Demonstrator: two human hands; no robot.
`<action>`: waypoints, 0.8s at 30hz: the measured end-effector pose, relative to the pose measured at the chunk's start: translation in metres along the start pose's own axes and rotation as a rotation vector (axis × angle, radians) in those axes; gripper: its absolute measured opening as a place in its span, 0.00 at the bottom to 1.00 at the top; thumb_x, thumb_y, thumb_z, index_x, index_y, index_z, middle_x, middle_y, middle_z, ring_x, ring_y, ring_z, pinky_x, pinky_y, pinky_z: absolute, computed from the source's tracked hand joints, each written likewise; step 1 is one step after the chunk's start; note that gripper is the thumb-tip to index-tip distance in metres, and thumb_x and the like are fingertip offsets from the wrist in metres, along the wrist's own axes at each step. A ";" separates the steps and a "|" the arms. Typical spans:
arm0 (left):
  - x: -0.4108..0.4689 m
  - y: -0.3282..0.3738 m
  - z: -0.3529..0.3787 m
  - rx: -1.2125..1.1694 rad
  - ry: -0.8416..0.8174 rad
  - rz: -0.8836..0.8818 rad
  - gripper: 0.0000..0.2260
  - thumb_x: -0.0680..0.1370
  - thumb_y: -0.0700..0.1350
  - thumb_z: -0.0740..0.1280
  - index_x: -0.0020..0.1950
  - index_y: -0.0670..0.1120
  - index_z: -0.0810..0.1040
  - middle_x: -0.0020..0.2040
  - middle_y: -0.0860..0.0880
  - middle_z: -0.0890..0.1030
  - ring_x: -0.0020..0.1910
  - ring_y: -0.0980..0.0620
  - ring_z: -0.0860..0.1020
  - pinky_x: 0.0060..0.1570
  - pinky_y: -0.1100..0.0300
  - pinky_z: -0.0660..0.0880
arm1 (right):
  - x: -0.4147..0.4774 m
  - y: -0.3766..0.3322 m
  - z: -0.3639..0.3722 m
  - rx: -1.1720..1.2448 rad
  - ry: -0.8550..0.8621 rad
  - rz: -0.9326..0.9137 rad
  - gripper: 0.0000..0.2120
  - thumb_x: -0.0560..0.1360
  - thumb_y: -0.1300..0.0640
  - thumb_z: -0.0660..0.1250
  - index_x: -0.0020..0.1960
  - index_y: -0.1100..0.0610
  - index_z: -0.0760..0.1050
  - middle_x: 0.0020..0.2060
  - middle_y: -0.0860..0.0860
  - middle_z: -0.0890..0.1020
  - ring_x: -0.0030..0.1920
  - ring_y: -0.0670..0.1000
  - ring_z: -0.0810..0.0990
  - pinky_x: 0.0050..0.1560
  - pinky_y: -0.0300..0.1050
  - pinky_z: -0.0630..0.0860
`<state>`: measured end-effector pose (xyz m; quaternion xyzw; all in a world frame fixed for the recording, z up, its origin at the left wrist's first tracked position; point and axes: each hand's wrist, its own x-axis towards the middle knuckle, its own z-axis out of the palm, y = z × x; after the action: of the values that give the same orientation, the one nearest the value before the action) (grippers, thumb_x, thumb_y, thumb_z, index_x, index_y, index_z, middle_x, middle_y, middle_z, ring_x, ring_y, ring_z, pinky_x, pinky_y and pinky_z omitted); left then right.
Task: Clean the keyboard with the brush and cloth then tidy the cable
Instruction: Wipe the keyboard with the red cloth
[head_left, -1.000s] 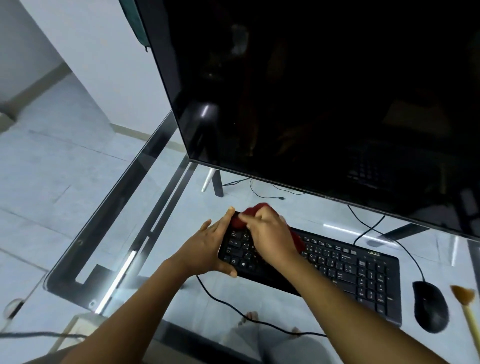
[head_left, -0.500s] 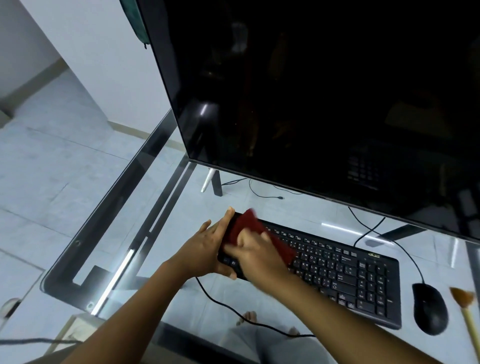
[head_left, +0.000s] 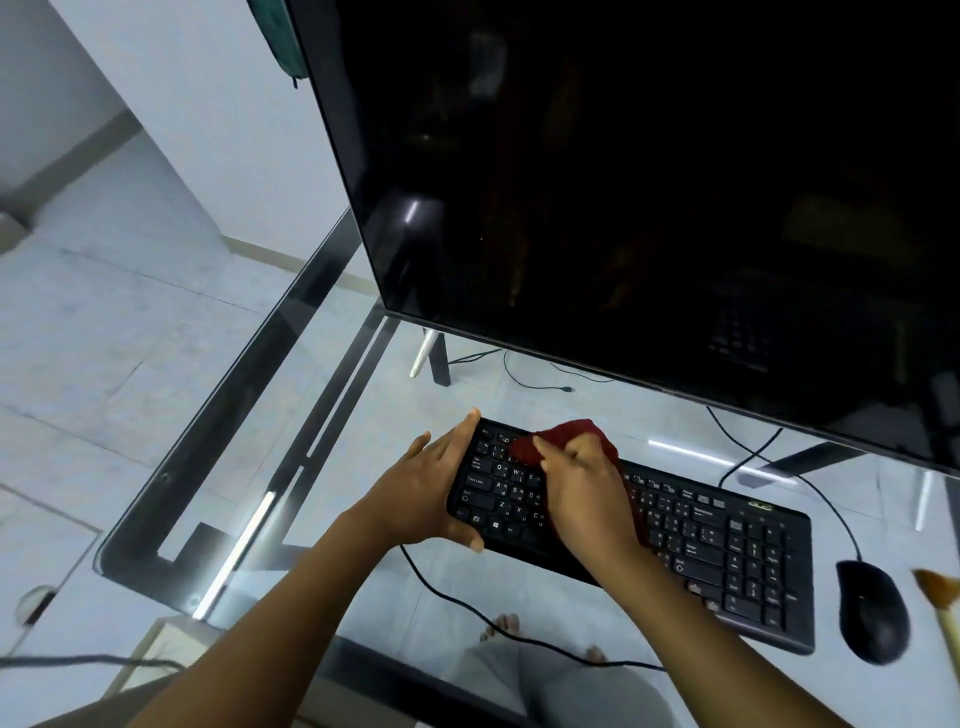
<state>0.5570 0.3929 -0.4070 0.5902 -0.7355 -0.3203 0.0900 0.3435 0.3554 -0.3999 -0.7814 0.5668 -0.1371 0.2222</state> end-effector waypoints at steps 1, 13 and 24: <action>0.000 0.000 0.000 0.003 0.004 -0.004 0.63 0.59 0.67 0.76 0.78 0.48 0.37 0.77 0.49 0.61 0.76 0.53 0.58 0.75 0.50 0.47 | 0.007 -0.012 0.007 -0.016 -0.013 -0.030 0.16 0.79 0.58 0.62 0.66 0.52 0.75 0.48 0.52 0.74 0.44 0.53 0.77 0.43 0.40 0.73; -0.002 -0.009 -0.001 0.196 -0.032 0.089 0.66 0.55 0.73 0.71 0.78 0.45 0.38 0.79 0.50 0.41 0.77 0.57 0.45 0.76 0.52 0.48 | -0.041 -0.041 0.027 -0.143 -0.244 -0.498 0.25 0.65 0.64 0.68 0.60 0.48 0.78 0.38 0.49 0.69 0.36 0.51 0.72 0.37 0.43 0.65; -0.001 -0.010 0.000 0.164 -0.066 0.065 0.65 0.57 0.72 0.72 0.77 0.49 0.33 0.78 0.54 0.38 0.77 0.57 0.43 0.75 0.53 0.43 | -0.077 0.048 -0.030 -0.315 -0.215 -0.423 0.40 0.56 0.68 0.78 0.62 0.42 0.77 0.38 0.47 0.71 0.36 0.48 0.68 0.38 0.41 0.63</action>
<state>0.5655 0.3931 -0.4119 0.5606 -0.7806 -0.2752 0.0272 0.2653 0.4097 -0.3949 -0.9172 0.3787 -0.0070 0.1236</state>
